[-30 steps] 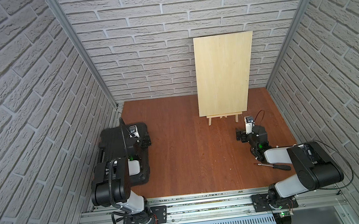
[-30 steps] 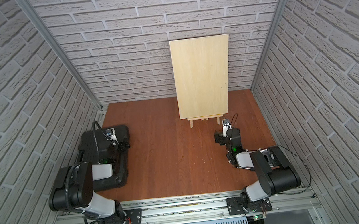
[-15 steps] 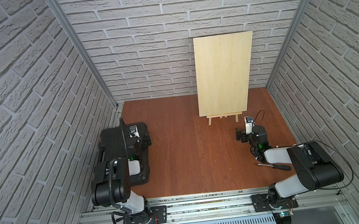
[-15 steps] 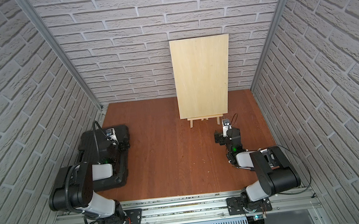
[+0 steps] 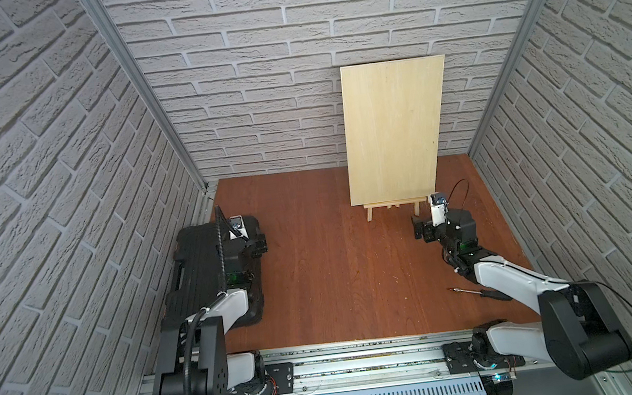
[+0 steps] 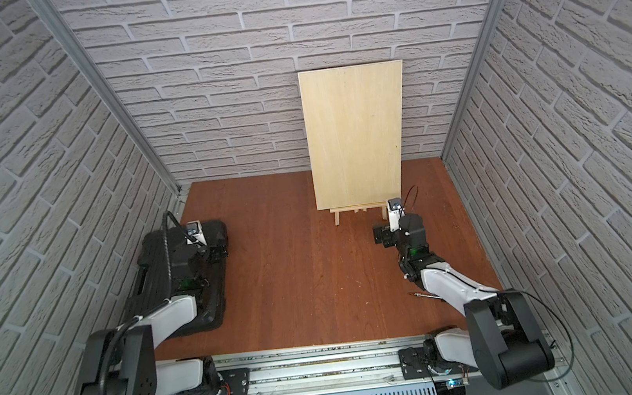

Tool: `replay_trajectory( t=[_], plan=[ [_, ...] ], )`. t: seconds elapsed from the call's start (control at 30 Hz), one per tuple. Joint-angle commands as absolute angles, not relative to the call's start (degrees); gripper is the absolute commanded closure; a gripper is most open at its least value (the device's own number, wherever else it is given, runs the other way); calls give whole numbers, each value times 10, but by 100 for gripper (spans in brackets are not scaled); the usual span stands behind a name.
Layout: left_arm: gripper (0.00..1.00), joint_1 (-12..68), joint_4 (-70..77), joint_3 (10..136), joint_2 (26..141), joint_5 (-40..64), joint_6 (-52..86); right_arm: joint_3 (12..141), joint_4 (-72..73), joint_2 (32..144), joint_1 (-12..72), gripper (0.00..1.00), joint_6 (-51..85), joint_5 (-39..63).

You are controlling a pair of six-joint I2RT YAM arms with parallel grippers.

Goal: Disassemble the easel
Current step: Adjust the easel at the center of the board.

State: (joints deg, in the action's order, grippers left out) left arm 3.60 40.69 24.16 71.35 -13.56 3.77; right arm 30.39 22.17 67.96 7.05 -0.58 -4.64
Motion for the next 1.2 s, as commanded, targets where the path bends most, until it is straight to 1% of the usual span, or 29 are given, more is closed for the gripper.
replay_trajectory(
  t=[0.0,0.1,0.2,0.27,0.37,0.4,0.47,0.53,0.57,0.63,0.77,0.83,0.97,1.07,1.17],
  plan=[
    [2,50,434,265,672,-144,83,303,151,603,75,1,28,0],
    [2,44,426,280,645,-78,183,293,160,540,76,1,79,26],
    [2,29,350,313,628,-46,283,285,152,484,76,1,111,45],
    [2,12,353,321,634,-13,332,292,102,442,76,1,170,-4],
    [2,-12,413,318,666,56,403,328,-49,387,74,1,279,-128],
    [2,-16,414,323,677,78,417,333,-94,366,73,1,306,-164],
    [2,-18,390,345,691,123,415,319,-105,329,70,1,300,-160],
    [2,-14,367,371,702,160,413,300,-121,292,70,1,344,-187],
    [2,-11,359,378,703,171,411,293,-117,280,70,1,344,-183],
    [2,8,333,393,699,183,389,284,-107,267,70,1,329,-142],
    [2,60,242,450,715,206,327,305,-117,304,70,1,329,-64],
    [2,81,217,486,743,228,322,320,-111,351,71,1,334,-13],
    [2,130,135,583,811,229,294,341,-73,473,91,1,330,79],
    [2,165,62,676,880,231,261,373,-78,571,140,1,313,79],
    [2,176,50,750,946,246,267,390,-76,630,186,1,297,53]
  ],
)
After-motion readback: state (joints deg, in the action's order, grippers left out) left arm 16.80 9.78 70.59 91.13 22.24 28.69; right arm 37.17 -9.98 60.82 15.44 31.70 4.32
